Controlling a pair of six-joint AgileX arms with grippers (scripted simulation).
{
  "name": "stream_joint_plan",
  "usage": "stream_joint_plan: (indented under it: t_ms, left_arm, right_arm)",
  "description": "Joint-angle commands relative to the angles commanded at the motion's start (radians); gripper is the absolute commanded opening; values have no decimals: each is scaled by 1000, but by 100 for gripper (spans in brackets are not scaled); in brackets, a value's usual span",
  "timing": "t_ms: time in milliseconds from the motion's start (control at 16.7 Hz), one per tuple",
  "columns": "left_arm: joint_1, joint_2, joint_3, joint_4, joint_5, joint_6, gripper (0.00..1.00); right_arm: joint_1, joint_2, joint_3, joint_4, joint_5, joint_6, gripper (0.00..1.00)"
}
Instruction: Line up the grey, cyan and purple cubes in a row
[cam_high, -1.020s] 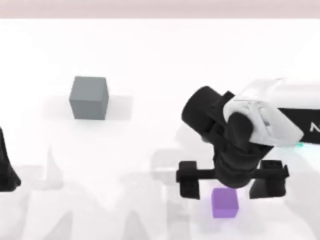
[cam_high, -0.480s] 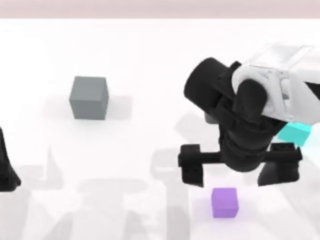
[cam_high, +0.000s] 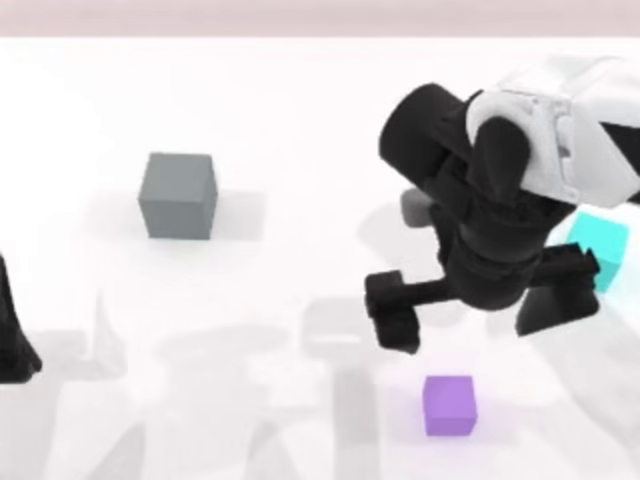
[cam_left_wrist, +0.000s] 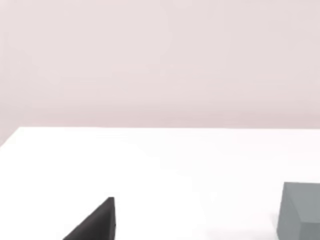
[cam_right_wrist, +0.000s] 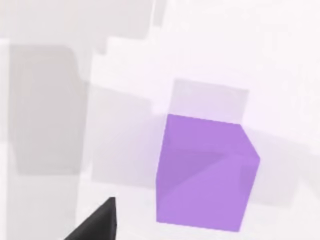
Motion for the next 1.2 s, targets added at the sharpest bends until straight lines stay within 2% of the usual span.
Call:
stream_joint_plan:
  t_ms: [240, 780, 1020, 1200]
  left_arm:
    - [0, 0, 0, 0, 0, 0, 100]
    - [0, 0, 0, 0, 0, 0, 100]
    - [0, 0, 0, 0, 0, 0, 100]
    - [0, 0, 0, 0, 0, 0, 100]
  right_arm:
    - [-112, 75, 79, -29, -6, -320, 100]
    - [-415, 227, 239, -80, -17, -1238, 100]
    - [-514, 239, 282, -71, -22, -1473, 100]
    - [-545, 239, 295, -65, -25, -1537, 100]
